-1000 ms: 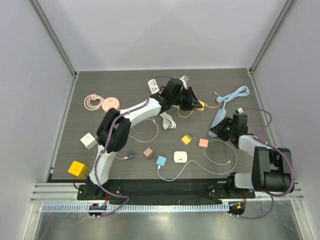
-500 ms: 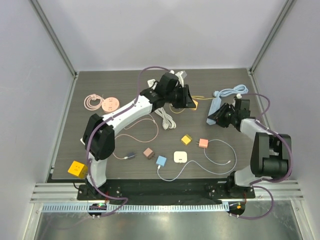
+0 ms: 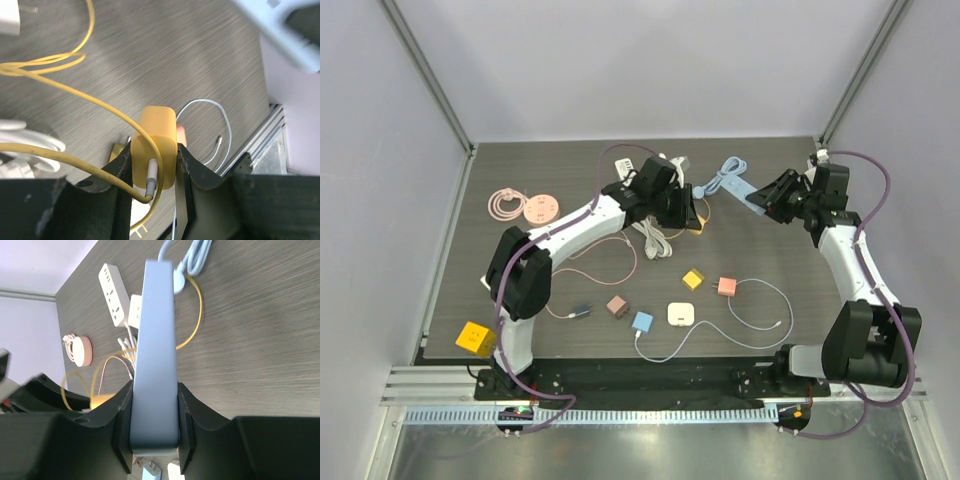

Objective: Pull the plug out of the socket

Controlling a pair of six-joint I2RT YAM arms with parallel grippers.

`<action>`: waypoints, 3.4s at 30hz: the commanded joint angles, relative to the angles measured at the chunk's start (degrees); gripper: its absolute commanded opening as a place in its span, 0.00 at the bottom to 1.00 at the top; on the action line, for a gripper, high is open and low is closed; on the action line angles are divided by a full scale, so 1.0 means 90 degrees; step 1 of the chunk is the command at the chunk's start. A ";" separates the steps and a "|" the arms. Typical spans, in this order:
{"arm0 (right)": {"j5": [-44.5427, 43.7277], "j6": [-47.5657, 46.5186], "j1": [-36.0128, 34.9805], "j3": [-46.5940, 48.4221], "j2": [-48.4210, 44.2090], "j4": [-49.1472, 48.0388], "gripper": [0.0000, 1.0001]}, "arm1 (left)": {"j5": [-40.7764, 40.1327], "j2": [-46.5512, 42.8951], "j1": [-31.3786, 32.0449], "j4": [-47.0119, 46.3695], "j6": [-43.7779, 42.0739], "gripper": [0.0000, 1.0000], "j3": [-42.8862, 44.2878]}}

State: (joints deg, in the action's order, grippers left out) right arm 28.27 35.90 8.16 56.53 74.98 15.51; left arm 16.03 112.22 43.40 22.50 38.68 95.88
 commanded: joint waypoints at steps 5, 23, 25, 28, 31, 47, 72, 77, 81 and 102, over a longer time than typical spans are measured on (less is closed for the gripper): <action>-0.0385 -0.0199 0.0343 0.0974 0.0604 -0.0307 0.01 | 0.0376 -0.0788 0.0148 -0.0224 0.0097 0.00 -0.0711; -0.1042 -0.0561 0.1114 0.0731 0.1903 -0.0678 0.01 | 0.0289 -0.2821 0.1428 -0.0429 0.0478 0.00 -0.2654; -0.1081 -0.0542 0.1211 0.0691 0.2040 -0.0668 0.01 | 0.0279 -0.2763 0.1506 -0.0459 0.0556 0.00 -0.2820; -0.1149 -0.0551 0.1300 0.0458 0.2176 -0.0659 0.02 | 0.0250 -0.2607 0.1682 -0.0576 0.0644 0.00 -0.2938; -0.1295 -0.0619 0.1329 0.0292 0.2351 -0.0581 0.06 | 0.0201 -0.2256 0.1984 -0.0732 0.0683 0.00 -0.2967; -0.1491 -0.0834 0.1329 -0.0061 0.2382 -0.0444 0.35 | 0.0767 -0.0429 0.2268 -0.1446 0.0986 0.00 -0.2558; -0.2770 -0.1176 0.0813 0.0398 0.1035 0.0883 0.76 | 0.0221 -0.0555 0.2258 -0.0176 0.0254 0.77 -0.1717; -0.3432 -0.1284 0.0130 0.0544 0.0732 0.1128 0.76 | -0.0325 -0.1169 0.2219 0.0486 -0.0088 0.80 -0.1717; -0.3795 -0.1333 -0.0593 0.0798 0.0692 0.1333 0.76 | -0.1067 -0.1599 0.2073 0.0927 -0.0449 0.82 -0.1727; -0.4225 -0.0875 -0.3337 0.0614 0.0527 0.1091 0.77 | -0.2250 -0.4040 0.0794 -0.0174 -0.0314 0.88 -0.3903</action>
State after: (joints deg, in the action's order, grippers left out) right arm -7.81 26.04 -18.46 62.39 83.05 27.79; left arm -3.51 80.18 51.64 28.25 33.74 64.66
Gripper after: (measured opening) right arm 0.772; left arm 0.872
